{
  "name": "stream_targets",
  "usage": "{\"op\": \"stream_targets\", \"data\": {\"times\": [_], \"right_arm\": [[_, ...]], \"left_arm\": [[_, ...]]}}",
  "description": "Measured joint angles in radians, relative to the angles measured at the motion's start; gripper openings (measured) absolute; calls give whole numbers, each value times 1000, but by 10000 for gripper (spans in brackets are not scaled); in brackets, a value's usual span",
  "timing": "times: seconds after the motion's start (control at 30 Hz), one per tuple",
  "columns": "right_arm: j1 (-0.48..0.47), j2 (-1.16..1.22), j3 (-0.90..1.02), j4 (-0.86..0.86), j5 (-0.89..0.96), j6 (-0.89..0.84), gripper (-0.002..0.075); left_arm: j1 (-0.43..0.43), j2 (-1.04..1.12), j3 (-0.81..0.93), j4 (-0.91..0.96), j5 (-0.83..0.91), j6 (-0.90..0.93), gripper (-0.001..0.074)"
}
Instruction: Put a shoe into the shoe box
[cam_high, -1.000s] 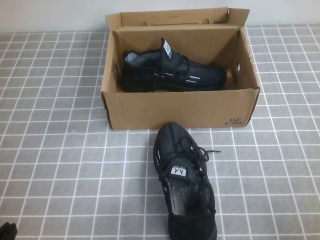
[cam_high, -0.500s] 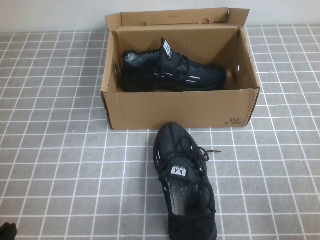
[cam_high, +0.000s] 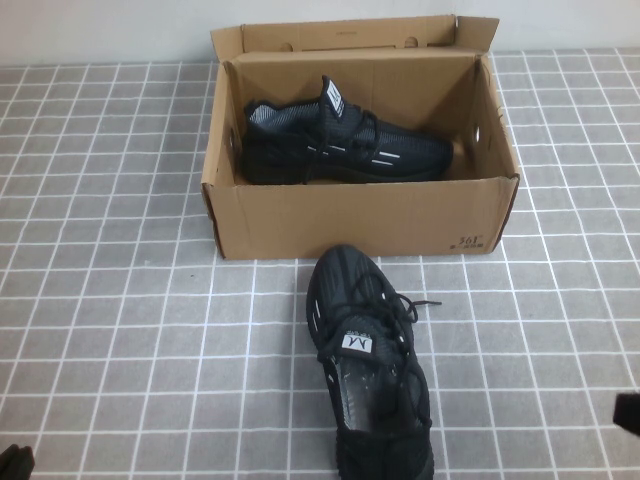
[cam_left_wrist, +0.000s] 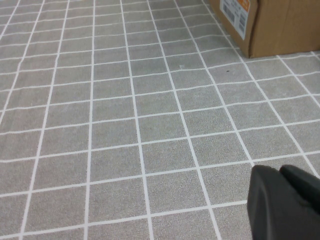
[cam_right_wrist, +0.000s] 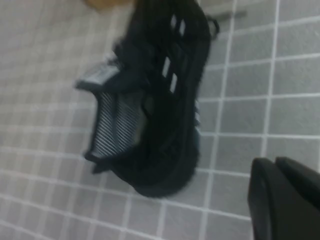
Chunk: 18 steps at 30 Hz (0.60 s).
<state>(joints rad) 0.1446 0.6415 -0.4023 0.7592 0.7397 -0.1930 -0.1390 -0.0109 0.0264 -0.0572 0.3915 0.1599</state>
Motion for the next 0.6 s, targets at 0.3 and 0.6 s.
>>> {"op": "stream_targets", "data": {"times": [0.3,0.6], "right_arm": [[43,463,-424,-248,190,-15,-16],[476,728,-715,-481,245,64,-16]], "left_arm": [[0,0,0,0,0,0,-1],[0,0,0,0,0,2,-1]]}}
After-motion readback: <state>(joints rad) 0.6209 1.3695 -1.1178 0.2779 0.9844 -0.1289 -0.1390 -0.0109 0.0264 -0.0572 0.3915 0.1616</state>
